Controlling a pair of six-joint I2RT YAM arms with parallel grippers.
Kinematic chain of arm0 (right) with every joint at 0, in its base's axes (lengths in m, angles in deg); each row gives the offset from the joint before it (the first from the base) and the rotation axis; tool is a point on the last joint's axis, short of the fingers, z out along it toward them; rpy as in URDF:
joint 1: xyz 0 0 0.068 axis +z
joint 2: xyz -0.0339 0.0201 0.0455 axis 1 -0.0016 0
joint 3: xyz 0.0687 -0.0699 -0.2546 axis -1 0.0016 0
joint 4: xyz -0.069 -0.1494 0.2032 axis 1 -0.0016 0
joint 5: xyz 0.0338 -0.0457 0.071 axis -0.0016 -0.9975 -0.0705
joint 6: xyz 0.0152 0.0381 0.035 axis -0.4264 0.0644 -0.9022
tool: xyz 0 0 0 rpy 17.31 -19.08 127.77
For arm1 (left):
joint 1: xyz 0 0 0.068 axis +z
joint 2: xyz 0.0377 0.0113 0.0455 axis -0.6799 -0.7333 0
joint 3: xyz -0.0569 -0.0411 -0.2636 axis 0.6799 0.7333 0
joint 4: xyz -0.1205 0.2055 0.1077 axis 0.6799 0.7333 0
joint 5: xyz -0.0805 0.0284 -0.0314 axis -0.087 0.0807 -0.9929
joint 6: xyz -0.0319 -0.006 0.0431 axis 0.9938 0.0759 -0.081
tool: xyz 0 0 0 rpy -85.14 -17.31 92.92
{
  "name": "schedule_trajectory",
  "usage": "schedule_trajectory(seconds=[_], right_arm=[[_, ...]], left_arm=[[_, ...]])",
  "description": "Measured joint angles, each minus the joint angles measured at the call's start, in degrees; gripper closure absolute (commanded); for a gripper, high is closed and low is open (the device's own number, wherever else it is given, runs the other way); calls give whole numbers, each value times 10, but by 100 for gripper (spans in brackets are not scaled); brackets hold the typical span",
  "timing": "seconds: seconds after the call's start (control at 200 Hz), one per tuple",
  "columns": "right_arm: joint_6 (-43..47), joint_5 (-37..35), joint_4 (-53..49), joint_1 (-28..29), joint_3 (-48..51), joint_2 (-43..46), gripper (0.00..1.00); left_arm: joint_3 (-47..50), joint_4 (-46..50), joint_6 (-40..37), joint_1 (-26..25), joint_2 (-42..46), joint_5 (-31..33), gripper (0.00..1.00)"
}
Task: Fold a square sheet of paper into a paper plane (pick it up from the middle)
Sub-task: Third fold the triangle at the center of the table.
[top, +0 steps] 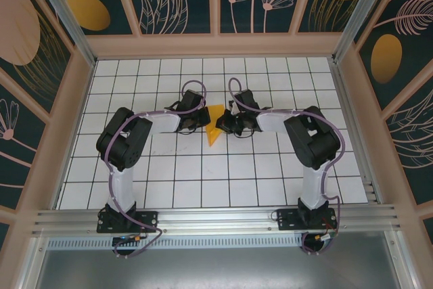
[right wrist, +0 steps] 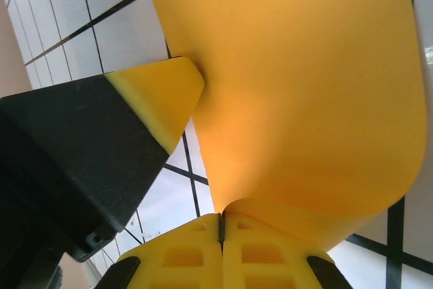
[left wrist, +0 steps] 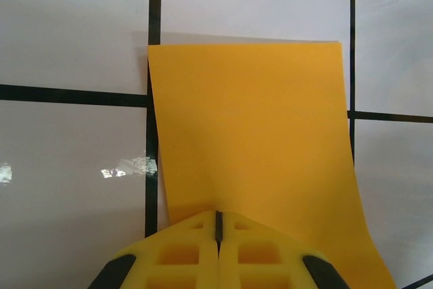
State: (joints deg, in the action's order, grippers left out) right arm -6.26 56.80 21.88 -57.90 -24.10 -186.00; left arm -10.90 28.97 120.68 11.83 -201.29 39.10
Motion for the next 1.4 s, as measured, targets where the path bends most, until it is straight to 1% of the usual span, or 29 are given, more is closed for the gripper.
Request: schedule_trajectory(seconds=[0.22, 0.385, 0.5, 0.666, 1.401], right_arm=[[25, -2, -6, 6, -14, -13, 100], [43, -2, -8, 9, -15, -14, 100], [56, -2, -8, 11, -19, -15, 100], [69, -2, -8, 13, -24, -24, 100], [63, -6, 2, 14, -28, -41, 100]], left_arm=[[0, 7, 0, 1, 14, -4, 91], [0, 5, 0, 15, 20, 3, 92], [-6, 6, -2, 24, 12, 7, 93], [-16, 6, -4, 24, -10, 7, 93], [-21, 9, -10, 24, -13, 4, 93]])
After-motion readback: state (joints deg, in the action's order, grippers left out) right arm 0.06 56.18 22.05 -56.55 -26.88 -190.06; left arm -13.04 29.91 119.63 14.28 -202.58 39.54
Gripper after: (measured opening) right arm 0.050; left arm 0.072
